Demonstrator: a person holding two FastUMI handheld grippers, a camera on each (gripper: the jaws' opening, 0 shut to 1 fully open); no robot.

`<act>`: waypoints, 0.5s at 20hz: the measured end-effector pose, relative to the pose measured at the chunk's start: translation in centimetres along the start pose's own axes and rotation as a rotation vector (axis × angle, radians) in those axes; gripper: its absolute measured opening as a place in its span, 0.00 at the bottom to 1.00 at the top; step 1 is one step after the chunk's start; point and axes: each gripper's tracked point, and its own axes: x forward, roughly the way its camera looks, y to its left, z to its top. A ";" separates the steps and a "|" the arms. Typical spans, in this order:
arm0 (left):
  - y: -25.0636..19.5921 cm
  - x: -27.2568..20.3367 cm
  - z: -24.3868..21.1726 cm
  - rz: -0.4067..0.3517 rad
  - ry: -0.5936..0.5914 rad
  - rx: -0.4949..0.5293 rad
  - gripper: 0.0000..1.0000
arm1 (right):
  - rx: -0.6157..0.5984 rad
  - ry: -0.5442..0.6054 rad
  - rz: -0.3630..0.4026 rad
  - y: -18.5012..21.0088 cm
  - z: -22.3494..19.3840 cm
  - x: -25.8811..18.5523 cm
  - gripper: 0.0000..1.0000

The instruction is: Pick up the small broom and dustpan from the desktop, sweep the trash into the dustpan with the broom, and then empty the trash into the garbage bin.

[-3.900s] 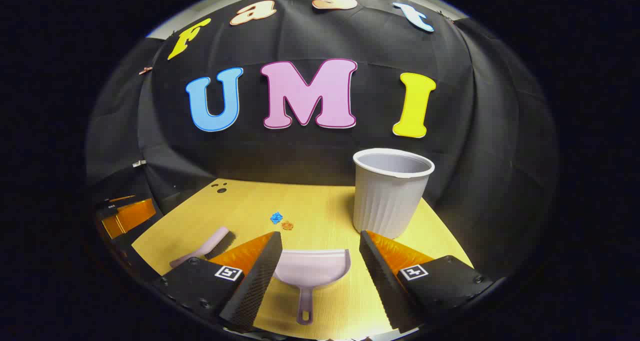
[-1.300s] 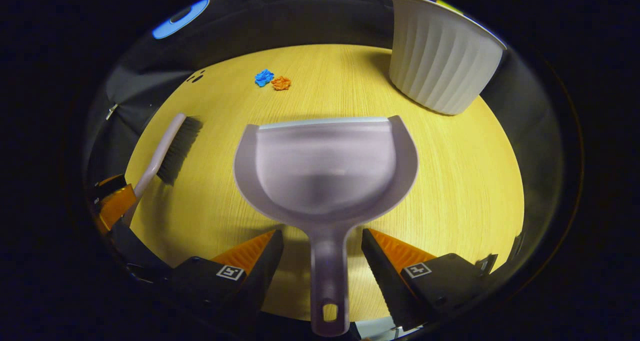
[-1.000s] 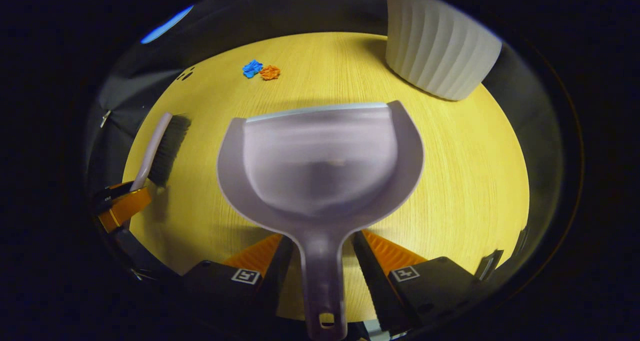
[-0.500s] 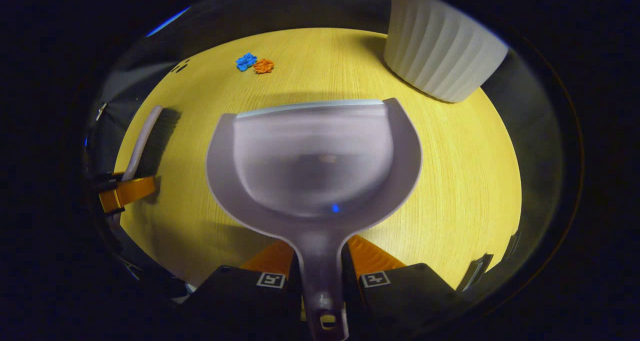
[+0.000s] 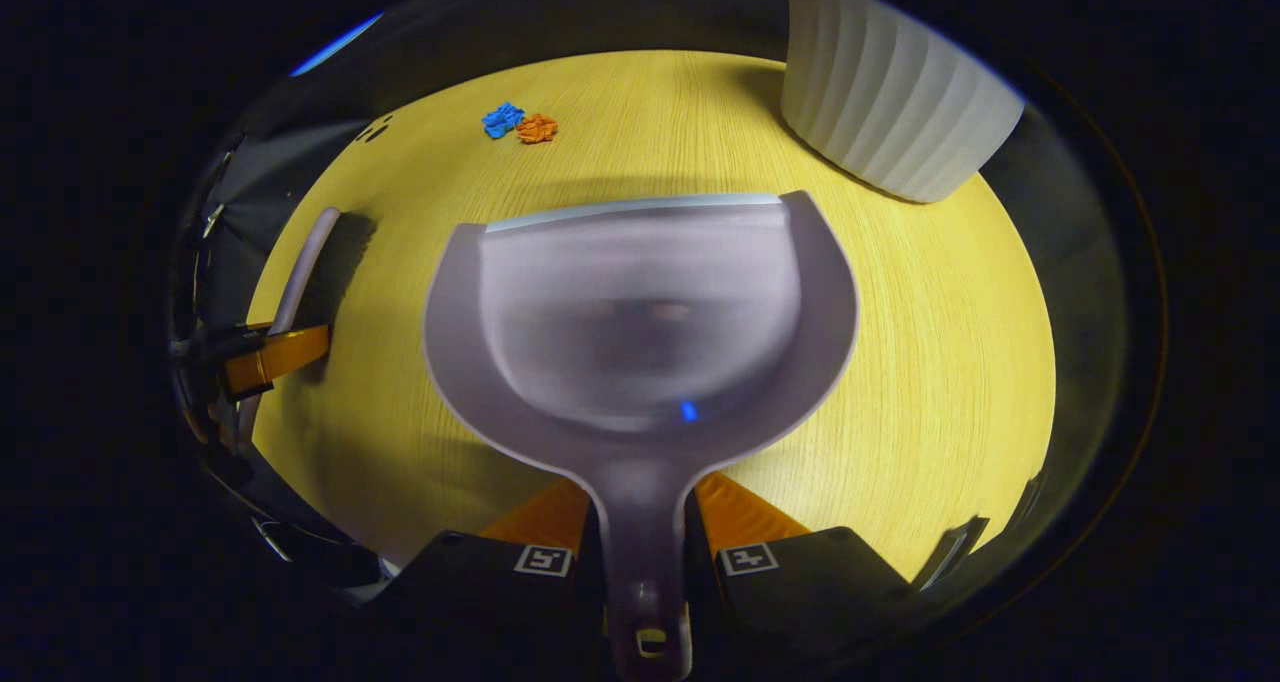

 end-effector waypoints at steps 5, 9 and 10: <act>-0.1 -0.1 0.5 -0.003 -0.002 0.009 0.33 | 0.012 0.022 0.045 0.0 0.1 0.0 0.43; 0.2 0.0 2.0 -0.003 -0.014 0.024 0.28 | 0.014 0.050 0.083 0.1 0.1 -0.2 0.37; 0.4 0.1 2.6 -0.006 -0.012 0.016 0.28 | -0.001 0.054 0.085 0.0 0.0 -0.3 0.37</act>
